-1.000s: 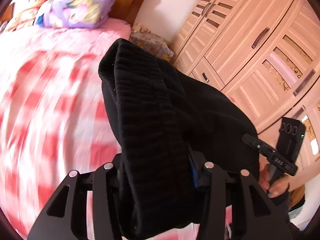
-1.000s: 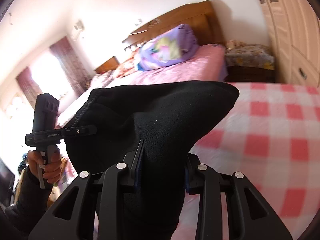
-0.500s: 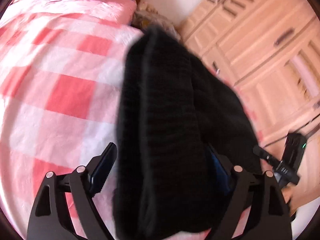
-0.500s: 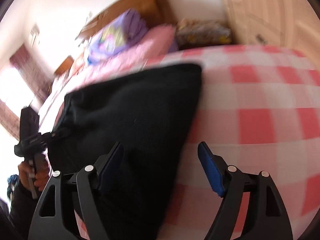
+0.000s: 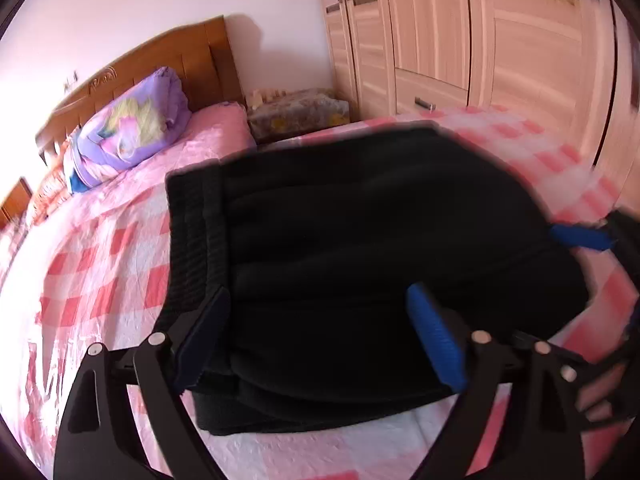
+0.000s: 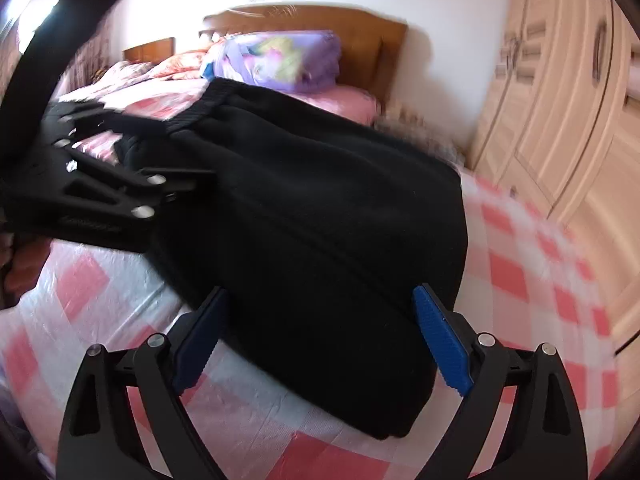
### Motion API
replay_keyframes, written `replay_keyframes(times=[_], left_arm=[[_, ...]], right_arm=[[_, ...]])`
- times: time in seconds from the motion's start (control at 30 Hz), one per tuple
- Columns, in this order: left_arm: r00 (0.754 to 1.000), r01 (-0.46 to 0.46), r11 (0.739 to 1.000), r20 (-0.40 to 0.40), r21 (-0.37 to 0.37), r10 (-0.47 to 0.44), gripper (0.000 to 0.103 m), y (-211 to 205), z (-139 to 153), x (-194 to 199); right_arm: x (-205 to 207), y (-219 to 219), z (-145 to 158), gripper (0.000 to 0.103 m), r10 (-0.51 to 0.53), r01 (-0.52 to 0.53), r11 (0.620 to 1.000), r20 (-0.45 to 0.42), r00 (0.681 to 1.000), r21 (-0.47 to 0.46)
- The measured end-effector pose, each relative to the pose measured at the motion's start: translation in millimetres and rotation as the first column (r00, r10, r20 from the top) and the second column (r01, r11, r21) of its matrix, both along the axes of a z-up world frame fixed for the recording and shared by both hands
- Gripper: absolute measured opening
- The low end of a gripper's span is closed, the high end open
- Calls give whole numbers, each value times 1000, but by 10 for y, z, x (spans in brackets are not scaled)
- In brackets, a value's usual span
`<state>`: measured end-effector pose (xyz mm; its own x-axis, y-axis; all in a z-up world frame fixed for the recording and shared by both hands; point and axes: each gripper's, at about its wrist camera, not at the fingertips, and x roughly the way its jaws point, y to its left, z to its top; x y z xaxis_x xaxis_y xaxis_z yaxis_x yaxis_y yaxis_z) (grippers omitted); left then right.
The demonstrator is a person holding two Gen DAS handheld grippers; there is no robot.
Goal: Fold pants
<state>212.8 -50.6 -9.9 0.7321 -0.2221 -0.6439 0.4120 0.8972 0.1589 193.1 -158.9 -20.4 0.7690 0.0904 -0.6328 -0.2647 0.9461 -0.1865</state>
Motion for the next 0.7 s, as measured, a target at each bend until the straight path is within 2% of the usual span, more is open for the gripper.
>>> replay_keyframes(times=[0.07, 0.17, 0.23, 0.3, 0.37, 0.4, 0.47, 0.5, 0.53, 0.57, 0.67, 0.7], left_arm=[[1000, 18, 1000, -9, -11, -18, 91, 51, 10, -44], [1000, 24, 999, -5, -23, -25, 91, 84, 173, -68], [1000, 19, 997, 3, -71, -18, 91, 100, 302, -99], [1000, 18, 999, -4, -51, -18, 91, 9, 304, -11], [999, 12, 1000, -42, 16, -12, 91, -126, 211, 60], [997, 9, 999, -72, 41, -6, 91, -178, 144, 94], [996, 3, 1000, -85, 5, -2, 91, -142, 121, 117], [995, 3, 1000, -104, -14, -4, 91, -105, 119, 130], [993, 7, 1000, -115, -19, -10, 91, -83, 117, 140], [993, 20, 1000, -113, -3, -20, 91, -91, 115, 135], [993, 37, 999, -115, 9, -36, 92, -85, 101, 134], [993, 39, 999, -116, 5, -39, 92, -72, 98, 138]], right_arm=[[-37, -97, 88, 88, 41, -41, 999, -30, 999, 19], [73, -404, 319, 88, 61, -50, 983, -58, 996, 175], [352, -724, 531, 89, -25, 33, 954, -31, 999, 299], [759, -872, 607, 89, -94, 107, 929, -55, 994, 354], [1226, -873, 581, 89, -119, 156, 921, -124, 985, 357], [1535, -809, 511, 89, -106, 168, 922, -189, 976, 349], [1937, -672, 316, 89, -81, 171, 937, -288, 954, 305], [2153, -571, 168, 89, -87, 175, 957, -343, 935, 232], [2294, -512, 60, 97, -90, 168, 969, -377, 922, 181], [2386, -519, 12, 99, -85, 173, 967, -402, 911, 188], [2521, -718, 62, 99, -119, 285, 908, -461, 879, 309], [2480, -742, 122, 99, -130, 303, 892, -449, 884, 337]])
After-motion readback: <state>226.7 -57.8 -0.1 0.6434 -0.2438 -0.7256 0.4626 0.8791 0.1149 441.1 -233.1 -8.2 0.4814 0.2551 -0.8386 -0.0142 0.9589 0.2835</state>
